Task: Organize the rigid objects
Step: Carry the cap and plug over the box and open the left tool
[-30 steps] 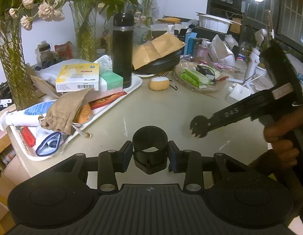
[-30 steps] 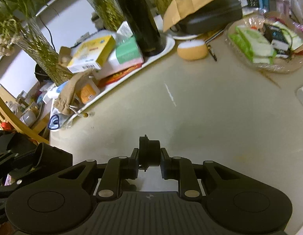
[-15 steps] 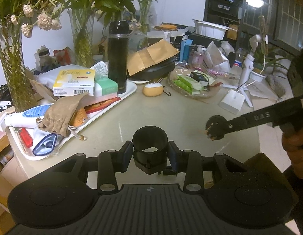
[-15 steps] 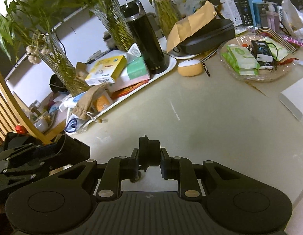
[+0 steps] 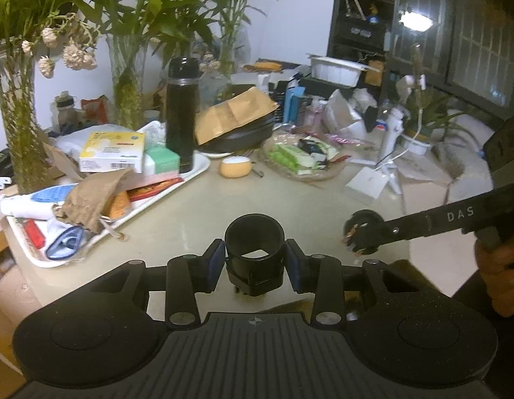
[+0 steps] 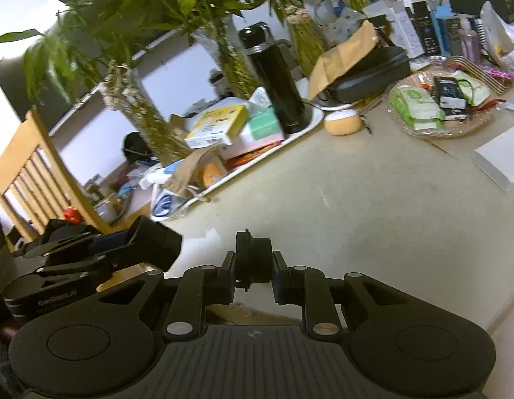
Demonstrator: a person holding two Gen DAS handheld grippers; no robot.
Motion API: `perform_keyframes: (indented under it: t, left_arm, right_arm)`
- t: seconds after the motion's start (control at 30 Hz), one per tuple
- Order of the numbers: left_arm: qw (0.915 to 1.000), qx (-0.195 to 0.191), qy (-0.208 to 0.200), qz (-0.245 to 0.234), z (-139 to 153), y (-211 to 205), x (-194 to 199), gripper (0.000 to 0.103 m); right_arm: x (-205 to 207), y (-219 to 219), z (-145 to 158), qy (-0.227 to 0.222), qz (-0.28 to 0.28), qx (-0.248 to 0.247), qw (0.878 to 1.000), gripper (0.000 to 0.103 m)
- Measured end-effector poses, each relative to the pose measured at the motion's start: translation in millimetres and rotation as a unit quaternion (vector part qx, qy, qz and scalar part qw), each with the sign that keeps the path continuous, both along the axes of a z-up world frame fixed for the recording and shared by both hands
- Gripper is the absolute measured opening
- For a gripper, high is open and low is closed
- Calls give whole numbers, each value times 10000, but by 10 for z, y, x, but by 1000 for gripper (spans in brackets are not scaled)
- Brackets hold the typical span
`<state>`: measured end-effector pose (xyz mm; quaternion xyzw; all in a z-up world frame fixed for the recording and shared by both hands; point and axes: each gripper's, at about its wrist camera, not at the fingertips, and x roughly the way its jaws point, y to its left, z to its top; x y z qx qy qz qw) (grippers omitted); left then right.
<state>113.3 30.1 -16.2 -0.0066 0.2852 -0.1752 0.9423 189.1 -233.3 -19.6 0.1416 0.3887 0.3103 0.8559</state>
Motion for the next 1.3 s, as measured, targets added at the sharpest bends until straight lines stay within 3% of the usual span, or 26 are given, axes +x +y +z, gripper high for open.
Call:
perform_keyframes:
  t: [0.37,0.73,0.93,1.3]
  left_arm:
    - [9999,-137,76,36,-64,6,0,38]
    - [9980,-462,163,387,238,160,-230,38]
    - [9985,-304,143,424,354,161,-332,38]
    - [9997,8,160,160,241,-24,-482,38]
  right_arm:
    - [-241,62,16,-169,233,-141,9995,24]
    - [-493,-43,101,-279,97,-190,9994,24]
    - [-666,-77,184,-419,95,-344,9985,24]
    - [-936,-37,202,-578,142,-526,9968,24]
